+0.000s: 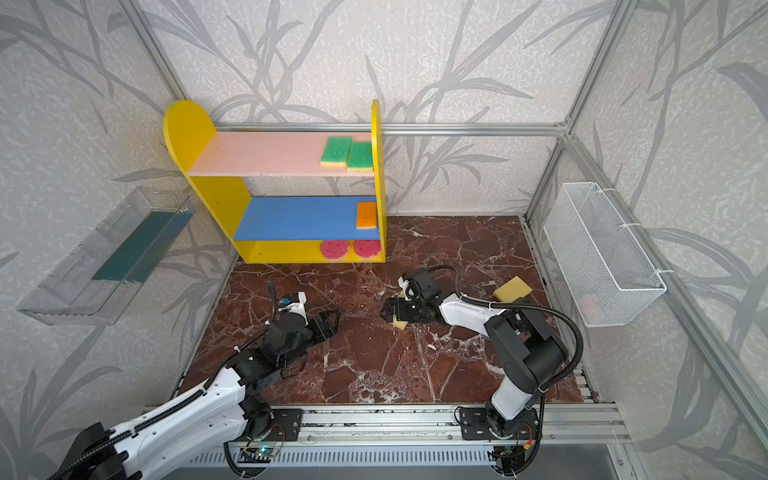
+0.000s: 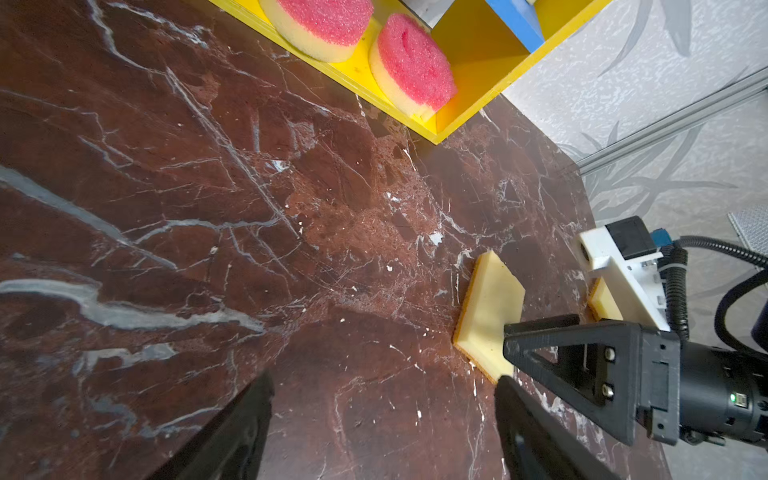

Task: Place and organize the cleaning sponges onto the shelf

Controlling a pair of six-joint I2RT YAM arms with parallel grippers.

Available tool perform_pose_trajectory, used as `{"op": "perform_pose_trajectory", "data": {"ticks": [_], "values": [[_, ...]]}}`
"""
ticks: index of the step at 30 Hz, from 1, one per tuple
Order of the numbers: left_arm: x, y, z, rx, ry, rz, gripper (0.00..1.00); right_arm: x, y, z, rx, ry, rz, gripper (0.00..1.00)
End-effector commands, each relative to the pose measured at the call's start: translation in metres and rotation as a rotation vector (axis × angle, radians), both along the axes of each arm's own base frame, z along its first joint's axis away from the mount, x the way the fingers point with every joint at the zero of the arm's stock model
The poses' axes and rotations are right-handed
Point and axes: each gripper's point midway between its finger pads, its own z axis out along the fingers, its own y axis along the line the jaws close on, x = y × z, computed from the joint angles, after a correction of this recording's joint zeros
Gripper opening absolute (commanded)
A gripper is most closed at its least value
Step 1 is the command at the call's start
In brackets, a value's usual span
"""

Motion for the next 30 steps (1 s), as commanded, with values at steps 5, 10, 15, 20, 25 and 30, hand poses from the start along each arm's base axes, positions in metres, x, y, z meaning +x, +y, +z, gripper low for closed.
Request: {"op": "perform_pose_trajectory", "data": {"ticks": [5,10,15,20,25,30], "values": [[-0.006,-0.020,-0.005,0.215,0.058,-0.184,0.86,-0.011,0.002,0.049,0.087,-0.063,0.058,0.99],[0.001,-0.059,0.000,0.356,0.037,-0.297,0.87,-0.003,-0.027,0.087,0.171,-0.121,0.007,0.99],[0.005,-0.105,-0.010,0.427,0.051,-0.420,0.87,0.008,-0.091,0.088,0.218,-0.112,-0.155,0.99],[0.014,-0.134,-0.024,0.427,0.084,-0.481,0.88,0.008,-0.125,0.073,0.221,-0.104,-0.245,0.99],[0.021,-0.153,-0.038,0.486,0.118,-0.513,0.88,0.006,-0.129,0.058,0.209,-0.072,-0.231,0.99],[0.020,-0.179,-0.053,0.547,0.170,-0.601,0.89,0.009,-0.134,0.051,0.224,-0.062,-0.251,0.99]]}}
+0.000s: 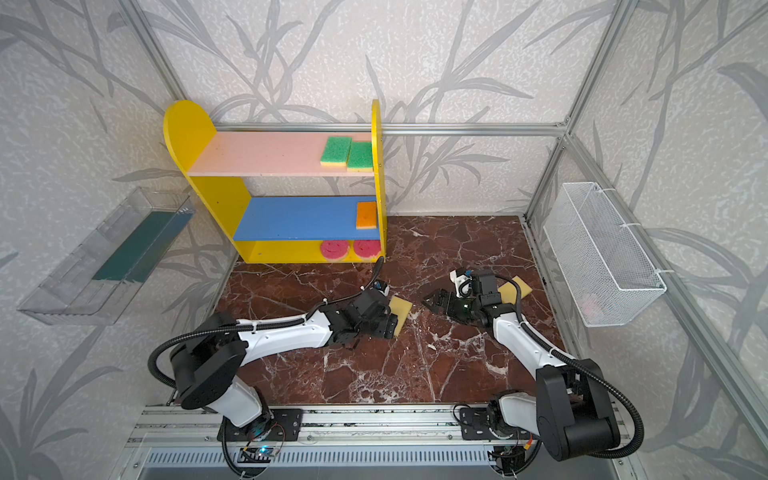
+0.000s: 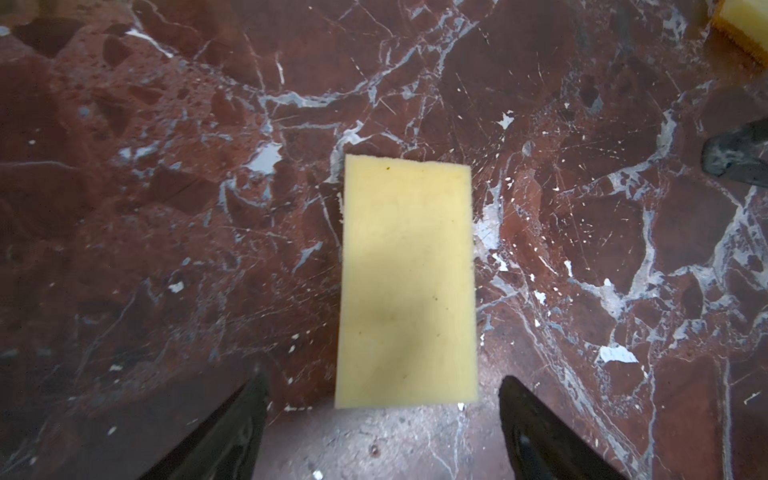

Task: Place and organize the cleaning sponges onto the shelf
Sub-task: 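Lower the left gripper over the yellow sponge and grasp it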

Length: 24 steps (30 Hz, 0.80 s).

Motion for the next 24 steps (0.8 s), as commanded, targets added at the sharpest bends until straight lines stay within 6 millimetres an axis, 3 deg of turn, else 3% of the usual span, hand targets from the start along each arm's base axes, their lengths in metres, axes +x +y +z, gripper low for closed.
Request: {"op": "perform_pose_trajectory", "data": {"ticks": [1,4,10,22,24], "values": [[-0.005,-0.014,-0.008,0.078,0.035,-0.078,0.89,0.001,-0.003,0.000,0.018,-0.019,0.007,0.99],[-0.006,-0.018,-0.020,0.128,0.070,-0.091,0.90,0.001,-0.007,-0.001,0.010,-0.023,-0.013,0.99],[0.000,-0.008,-0.035,0.235,0.081,-0.055,0.90,0.000,-0.006,-0.004,0.031,-0.020,-0.013,0.99],[0.009,-0.003,-0.025,0.273,0.035,-0.017,0.90,0.001,-0.004,-0.004,0.040,-0.024,-0.011,0.99],[0.009,0.000,-0.030,0.291,0.042,-0.007,0.84,0.001,-0.004,-0.003,0.042,-0.027,-0.010,0.99]]}}
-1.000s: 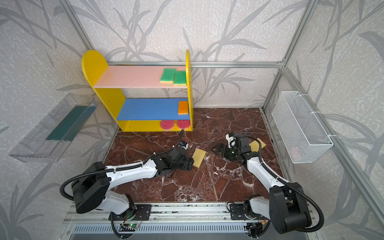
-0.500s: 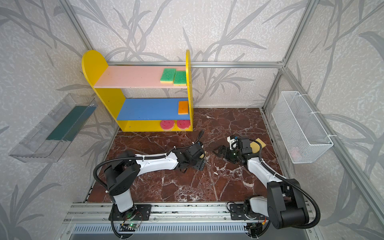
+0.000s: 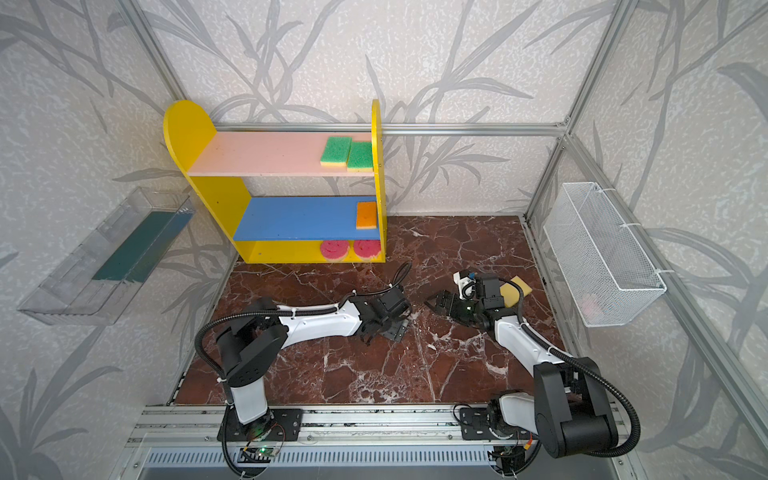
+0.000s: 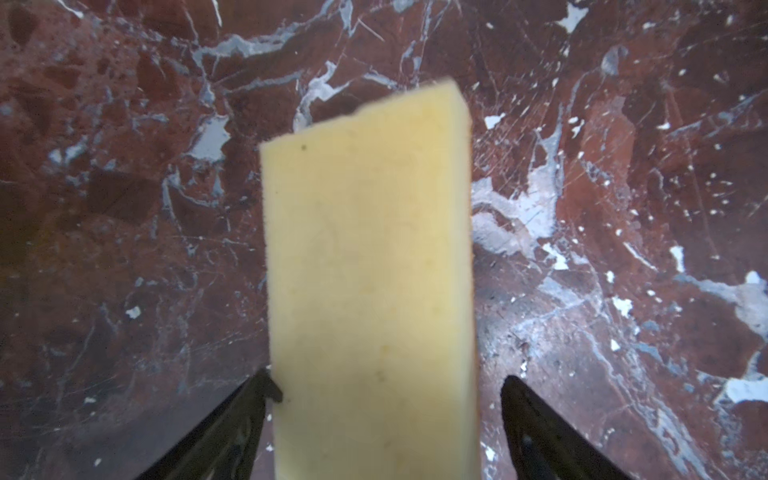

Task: Place and organize the cleaning sponges onto the shelf
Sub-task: 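Lower the left gripper over the yellow sponge and grasp it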

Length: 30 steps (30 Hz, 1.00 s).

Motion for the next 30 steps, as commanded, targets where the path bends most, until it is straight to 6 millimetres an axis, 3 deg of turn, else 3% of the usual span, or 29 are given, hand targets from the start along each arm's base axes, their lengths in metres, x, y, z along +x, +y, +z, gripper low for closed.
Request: {"op": "perform_pose_trajectory", "data": {"ticks": [1,6,10,12,15,20,25,30], "values": [[0.004,0.007,-0.001,0.057,-0.015,0.026,0.80,-0.001,0.002,0.002,0.017,-0.004,0.008,0.99],[0.004,0.008,0.001,0.032,-0.019,0.046,0.42,-0.003,0.002,0.003,0.015,-0.010,0.011,0.99],[0.005,0.009,0.007,0.034,-0.030,0.044,0.38,-0.003,0.002,0.004,0.018,-0.008,0.014,0.99],[0.005,0.011,0.012,0.039,-0.034,0.041,0.45,-0.003,0.002,0.005,0.020,-0.010,0.018,0.99],[0.005,0.014,0.025,0.035,-0.054,0.038,0.72,-0.004,0.003,0.005,0.021,-0.011,0.019,0.99],[0.004,0.018,0.037,0.069,-0.063,0.001,0.91,-0.003,0.003,0.007,0.024,-0.018,0.023,0.99],[0.007,0.028,0.042,0.097,-0.072,-0.006,0.96,-0.004,0.003,0.006,0.023,-0.018,0.024,0.99],[0.011,0.037,0.023,0.083,-0.011,-0.001,0.96,-0.003,0.003,0.008,0.024,-0.023,0.027,0.99]]}}
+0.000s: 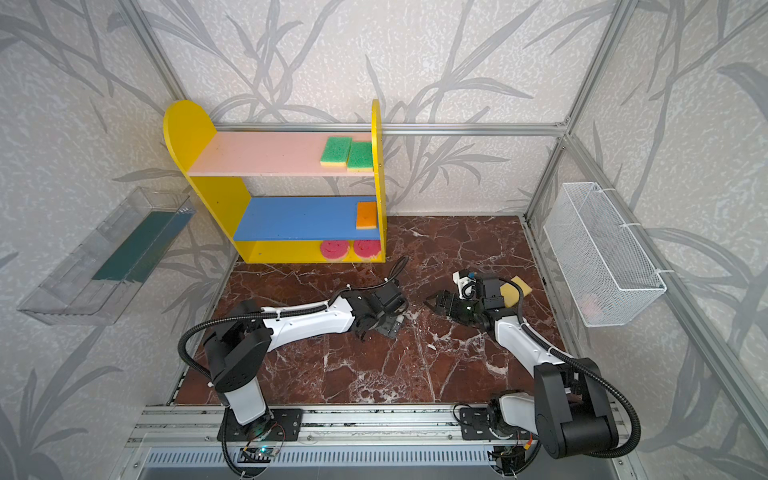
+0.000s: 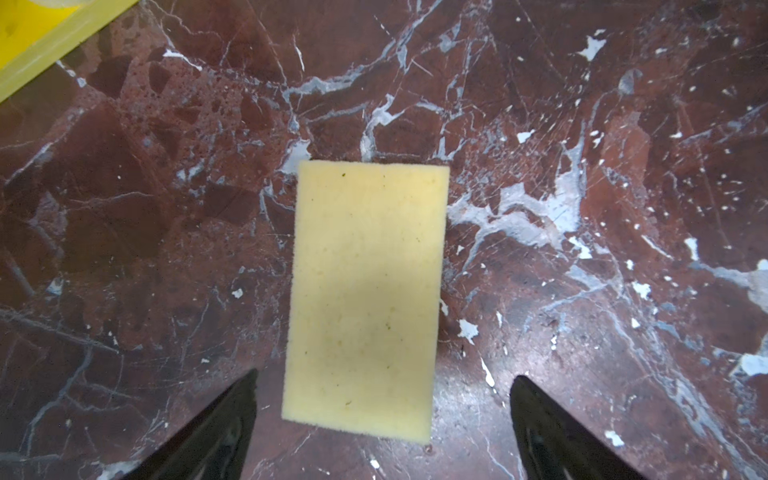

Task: Place and organize the cleaning sponges onto the shelf
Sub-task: 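Lower the left gripper over the yellow sponge and grasp it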

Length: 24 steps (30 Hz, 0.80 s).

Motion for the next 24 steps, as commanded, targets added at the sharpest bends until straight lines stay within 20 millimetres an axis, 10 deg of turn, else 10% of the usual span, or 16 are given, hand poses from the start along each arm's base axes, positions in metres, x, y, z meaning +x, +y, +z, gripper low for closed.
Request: {"op": "perform_pose_trajectory", "data": {"ticks": [1,24], "values": [[0.001,0.013,-0.006,0.023,0.026,-0.003,0.96,-0.003,0.001,0.005,0.012,-0.016,0.015,0.99],[-0.003,0.005,-0.052,-0.010,0.145,-0.003,0.90,-0.001,0.002,0.001,0.011,-0.005,0.017,0.99]]}}
